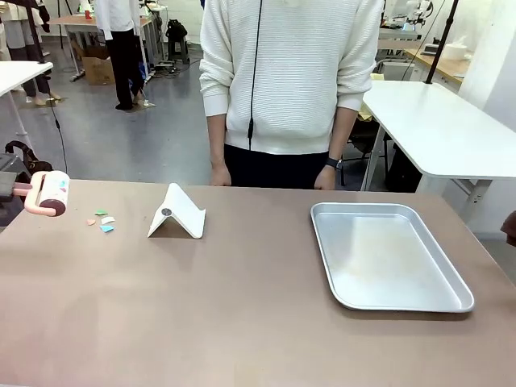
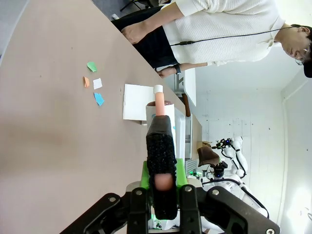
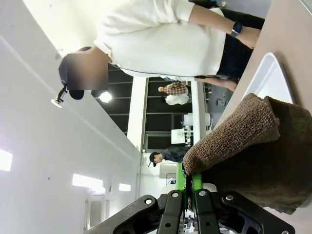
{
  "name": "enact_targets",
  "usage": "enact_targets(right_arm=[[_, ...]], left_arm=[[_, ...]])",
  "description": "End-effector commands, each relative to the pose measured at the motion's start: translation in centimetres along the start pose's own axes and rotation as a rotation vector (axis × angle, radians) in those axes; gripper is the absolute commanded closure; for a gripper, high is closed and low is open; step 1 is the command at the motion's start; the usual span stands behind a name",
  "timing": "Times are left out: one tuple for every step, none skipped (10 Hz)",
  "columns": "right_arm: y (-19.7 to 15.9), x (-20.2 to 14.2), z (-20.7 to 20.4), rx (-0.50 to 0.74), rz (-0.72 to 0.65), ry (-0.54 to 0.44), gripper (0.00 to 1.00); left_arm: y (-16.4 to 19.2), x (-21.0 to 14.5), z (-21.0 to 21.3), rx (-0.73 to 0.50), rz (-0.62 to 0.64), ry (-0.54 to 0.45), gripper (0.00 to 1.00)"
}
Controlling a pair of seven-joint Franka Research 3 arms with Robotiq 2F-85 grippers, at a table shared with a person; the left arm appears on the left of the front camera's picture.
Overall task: Clean the surface of the table.
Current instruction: If a person points to the right, clean the right side of the table with your right hand, and if they point to the left, clean the left side with your left hand.
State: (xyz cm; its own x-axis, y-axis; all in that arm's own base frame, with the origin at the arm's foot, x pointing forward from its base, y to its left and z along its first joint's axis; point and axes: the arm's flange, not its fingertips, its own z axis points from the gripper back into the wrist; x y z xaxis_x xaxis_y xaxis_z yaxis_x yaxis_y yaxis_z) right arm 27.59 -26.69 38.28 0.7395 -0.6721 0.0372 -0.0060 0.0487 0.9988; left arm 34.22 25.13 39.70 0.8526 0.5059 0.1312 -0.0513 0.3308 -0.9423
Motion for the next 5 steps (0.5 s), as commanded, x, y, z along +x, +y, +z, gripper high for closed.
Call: enact_targets(right_arm=[[0.69,-0.51,0.09,-0.006,0.011,-0.004,1.0],[0.69,-0.51,0.09,-0.006,0.011,-0.004,1.0],[0.69,-0.51,0.09,-0.006,0.011,-0.004,1.0],[0.69,-0.51,0.09,-0.006,0.011,-0.004,1.0],[0.69,-0.51,0.09,-0.006,0.011,-0.004,1.0]], left_arm=[[-0.24,-0.16,0.15,-0.008,-0.004,0.005,1.0],[-0.24,-0.16,0.15,-0.008,-0.004,0.005,1.0],[-0.24,-0.16,0.15,-0.008,-0.004,0.005,1.0],[-0.24,-0.16,0.15,-0.008,-0.004,0.005,1.0],[-0.24,-0.16,0.15,-0.008,-0.004,0.005,1.0]])
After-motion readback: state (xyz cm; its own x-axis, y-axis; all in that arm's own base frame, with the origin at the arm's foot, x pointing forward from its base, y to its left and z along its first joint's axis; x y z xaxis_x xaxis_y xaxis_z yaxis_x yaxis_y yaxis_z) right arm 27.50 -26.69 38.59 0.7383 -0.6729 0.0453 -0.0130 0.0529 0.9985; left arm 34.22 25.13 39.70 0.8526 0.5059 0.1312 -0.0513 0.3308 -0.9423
